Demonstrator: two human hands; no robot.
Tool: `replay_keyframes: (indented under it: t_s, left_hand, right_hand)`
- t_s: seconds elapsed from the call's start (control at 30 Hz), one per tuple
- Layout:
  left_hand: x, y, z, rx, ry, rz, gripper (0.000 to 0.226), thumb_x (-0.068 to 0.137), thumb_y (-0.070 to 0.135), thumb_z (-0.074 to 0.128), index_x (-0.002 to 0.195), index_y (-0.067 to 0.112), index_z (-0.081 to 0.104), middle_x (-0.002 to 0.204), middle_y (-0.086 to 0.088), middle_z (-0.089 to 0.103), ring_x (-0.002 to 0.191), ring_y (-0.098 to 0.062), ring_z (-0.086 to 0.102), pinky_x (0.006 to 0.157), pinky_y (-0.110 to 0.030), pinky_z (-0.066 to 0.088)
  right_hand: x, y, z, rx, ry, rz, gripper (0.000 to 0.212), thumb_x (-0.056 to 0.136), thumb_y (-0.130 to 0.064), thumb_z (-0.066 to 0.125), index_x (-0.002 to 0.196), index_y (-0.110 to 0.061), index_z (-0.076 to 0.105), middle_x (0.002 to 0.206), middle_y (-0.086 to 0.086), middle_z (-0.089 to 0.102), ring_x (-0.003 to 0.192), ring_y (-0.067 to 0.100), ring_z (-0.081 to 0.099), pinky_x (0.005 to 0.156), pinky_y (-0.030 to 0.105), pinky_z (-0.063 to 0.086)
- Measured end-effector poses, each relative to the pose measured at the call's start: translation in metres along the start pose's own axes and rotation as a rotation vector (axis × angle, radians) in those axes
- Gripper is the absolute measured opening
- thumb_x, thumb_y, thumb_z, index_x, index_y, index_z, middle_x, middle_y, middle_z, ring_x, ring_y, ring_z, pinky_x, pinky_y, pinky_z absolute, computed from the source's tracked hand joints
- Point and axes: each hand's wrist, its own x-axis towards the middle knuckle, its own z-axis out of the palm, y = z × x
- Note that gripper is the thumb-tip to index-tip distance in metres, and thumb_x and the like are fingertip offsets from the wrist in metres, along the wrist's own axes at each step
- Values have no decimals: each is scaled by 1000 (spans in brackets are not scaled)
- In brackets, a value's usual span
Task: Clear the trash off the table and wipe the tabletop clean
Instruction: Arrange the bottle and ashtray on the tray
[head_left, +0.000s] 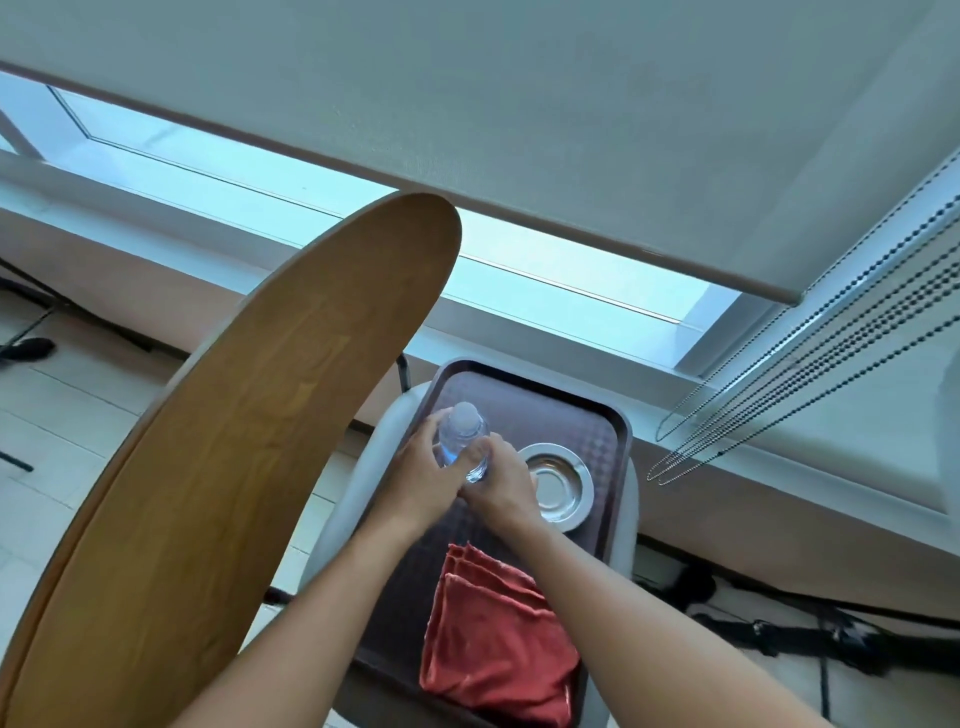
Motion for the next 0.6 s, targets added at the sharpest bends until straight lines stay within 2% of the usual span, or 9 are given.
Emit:
replay_keyframes:
  t_s: [0.17,0.33,0.47,0.6]
  left_hand:
    - [-4,1,-3,13,34,21,68,85,60,64,143,32,45,137,9,58,120,-12,57,99,-35,52]
    - [-12,7,-9,41,53,50,69,83,62,64,142,32,46,133,10,61,114,-10,59,96,-33,53]
    - [-22,15,-14,70,70,70,71,80,67,64,141,34,47,128,12,62,112,-10,61,94,-35,54]
    - [-38,29,-18,137,91,128,73,77,76,61,138,37,48,121,12,66,106,-9,63,93,-36,56]
  right_hand:
    - [-2,1,2,40,53,-46,31,74,-48,70,97,-33,55,98,-10,68,92,18,64,88,49,51]
    - [-13,-6,-6,65,49,-71,27,78,-42,74,92,-39,51,90,-19,60,90,15,62,92,49,49]
    - [-24,-8,-15,108,62,-88,28,76,-41,77,93,-37,56,89,-20,62,86,8,60,91,42,49]
    - [-42,-10,-31,169,77,-121,34,77,-38,83,104,-32,64,96,-19,65,89,5,59,85,31,48]
